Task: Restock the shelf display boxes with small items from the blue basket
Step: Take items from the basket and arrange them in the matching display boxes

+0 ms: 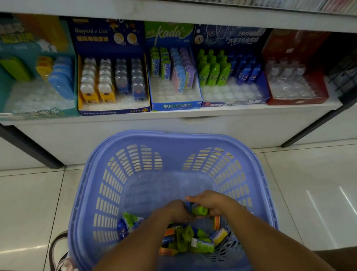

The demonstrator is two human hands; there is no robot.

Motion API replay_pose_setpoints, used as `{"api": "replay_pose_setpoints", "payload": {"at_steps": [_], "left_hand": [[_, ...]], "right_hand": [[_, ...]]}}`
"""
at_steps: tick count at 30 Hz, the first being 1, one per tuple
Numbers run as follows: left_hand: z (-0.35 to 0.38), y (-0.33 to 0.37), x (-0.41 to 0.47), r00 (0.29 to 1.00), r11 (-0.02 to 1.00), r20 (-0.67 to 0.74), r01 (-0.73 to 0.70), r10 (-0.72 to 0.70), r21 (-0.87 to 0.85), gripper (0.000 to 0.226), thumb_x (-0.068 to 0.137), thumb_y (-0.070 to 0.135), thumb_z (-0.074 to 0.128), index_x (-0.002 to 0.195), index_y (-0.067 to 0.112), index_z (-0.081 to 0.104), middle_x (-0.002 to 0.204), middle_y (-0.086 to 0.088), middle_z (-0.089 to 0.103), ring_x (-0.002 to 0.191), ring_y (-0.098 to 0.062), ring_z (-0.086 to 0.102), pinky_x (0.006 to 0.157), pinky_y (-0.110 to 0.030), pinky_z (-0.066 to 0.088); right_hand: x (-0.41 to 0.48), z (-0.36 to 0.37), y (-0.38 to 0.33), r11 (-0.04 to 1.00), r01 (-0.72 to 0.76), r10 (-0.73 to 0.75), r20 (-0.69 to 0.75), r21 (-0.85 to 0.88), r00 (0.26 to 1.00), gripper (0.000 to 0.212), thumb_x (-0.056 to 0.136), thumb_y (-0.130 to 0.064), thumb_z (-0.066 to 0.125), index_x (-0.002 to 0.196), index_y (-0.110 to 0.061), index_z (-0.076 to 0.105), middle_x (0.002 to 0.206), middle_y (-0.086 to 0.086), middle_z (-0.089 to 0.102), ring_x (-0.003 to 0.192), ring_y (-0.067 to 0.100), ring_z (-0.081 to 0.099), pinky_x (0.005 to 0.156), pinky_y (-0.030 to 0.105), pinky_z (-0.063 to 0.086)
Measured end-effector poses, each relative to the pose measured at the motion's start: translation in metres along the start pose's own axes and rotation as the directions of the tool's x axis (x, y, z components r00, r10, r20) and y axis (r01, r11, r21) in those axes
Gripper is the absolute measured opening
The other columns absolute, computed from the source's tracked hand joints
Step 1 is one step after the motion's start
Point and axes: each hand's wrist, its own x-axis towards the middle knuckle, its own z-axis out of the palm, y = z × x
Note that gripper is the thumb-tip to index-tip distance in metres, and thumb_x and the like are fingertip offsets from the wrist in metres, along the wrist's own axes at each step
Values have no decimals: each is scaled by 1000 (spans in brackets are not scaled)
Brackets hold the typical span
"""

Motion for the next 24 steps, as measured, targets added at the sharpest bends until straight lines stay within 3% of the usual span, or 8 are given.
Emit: {"api": "replay_pose_setpoints", "payload": {"at_steps": [6,9,12,13,15,17,18,24], "left_hand": [[-4,0,2,996,995,-87,32,-23,96,33,91,23,51,113,2,64,117,-23,62,108,-34,59,86,-33,45],[-9,2,-4,987,1000,-160,31,-32,-6,27,89,23,54,94,0,69,102,-23,67,98,-34,63,72,-29,45],[-32,18,-13,967,950,-235,21,-99,-313,25,86,13,56,68,5,71,73,-15,69,71,-20,66,59,-23,45],[-42,26,-16,960,887,-246,5,-134,-462,33,88,12,55,57,11,68,60,-7,65,58,-12,62,54,-20,44],[-61,47,-28,974,591,-167,-44,-155,-806,29,90,11,55,62,15,63,56,-3,60,53,-11,60,56,-23,50],[-79,66,-45,992,275,-118,-101,-45,-956,12,92,13,55,82,11,60,63,-6,62,57,-16,65,59,-32,56],[-88,75,-56,993,210,-119,-121,22,-970,9,93,13,54,88,9,61,66,-6,64,57,-15,66,59,-31,58],[-119,110,-114,942,217,-149,-219,301,-951,17,92,17,54,98,6,66,88,-11,74,68,-14,70,61,-24,58]], "right_hand": [[-12,-10,0,949,33,-69,105,313,992,35,84,1,65,116,11,56,122,19,60,89,22,65,77,32,57],[-25,-20,-8,863,81,-123,53,499,991,31,87,2,61,114,15,54,107,23,61,86,27,66,65,32,60],[-48,-35,-26,826,173,-206,1,536,979,30,91,-19,61,110,5,59,87,17,70,67,19,67,53,24,56],[-57,-41,-31,849,215,-231,-26,482,973,32,92,-28,59,108,0,61,75,12,70,52,13,61,45,20,49],[-74,-50,-40,849,317,-318,-69,422,945,38,93,-40,53,104,-7,67,62,4,63,43,9,48,42,17,37],[-89,-54,-49,730,434,-462,-86,528,882,35,95,-36,49,100,-7,68,66,2,65,53,9,56,51,18,46],[-97,-55,-54,648,493,-538,-109,580,836,33,97,-31,46,100,-6,67,70,3,68,60,10,62,58,20,51],[-140,-61,-79,379,726,-791,-207,573,576,34,96,-27,36,109,-4,58,104,10,72,101,18,68,78,30,58]]}}
